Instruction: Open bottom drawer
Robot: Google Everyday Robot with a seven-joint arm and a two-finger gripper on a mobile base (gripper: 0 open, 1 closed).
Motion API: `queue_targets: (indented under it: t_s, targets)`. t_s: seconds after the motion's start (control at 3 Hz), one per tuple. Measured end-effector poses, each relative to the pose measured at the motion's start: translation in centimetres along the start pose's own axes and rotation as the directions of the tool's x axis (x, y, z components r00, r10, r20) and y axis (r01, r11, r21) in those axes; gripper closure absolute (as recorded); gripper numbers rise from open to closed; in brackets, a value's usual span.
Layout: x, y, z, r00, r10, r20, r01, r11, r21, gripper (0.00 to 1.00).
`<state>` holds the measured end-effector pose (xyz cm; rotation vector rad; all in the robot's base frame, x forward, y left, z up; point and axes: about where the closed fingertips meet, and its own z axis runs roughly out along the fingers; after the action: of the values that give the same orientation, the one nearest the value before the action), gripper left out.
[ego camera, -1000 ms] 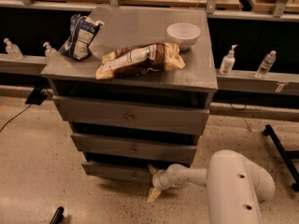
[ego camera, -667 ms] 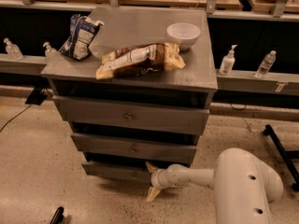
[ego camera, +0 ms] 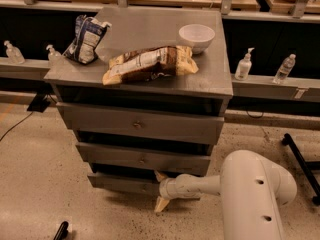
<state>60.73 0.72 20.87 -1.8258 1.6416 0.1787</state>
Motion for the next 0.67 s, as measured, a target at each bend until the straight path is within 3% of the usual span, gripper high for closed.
queue_targets:
  t_s: [0.33,0.67]
  targets:
    - [2.1,-0.5,0.6,0.997,0.043,-0.066,-0.043,0.9991,-0.002,0.03]
    - [3.2,-0.6,1.0,0.993,0.065,-0.094,-0.066,0.9977,-0.011,0.21]
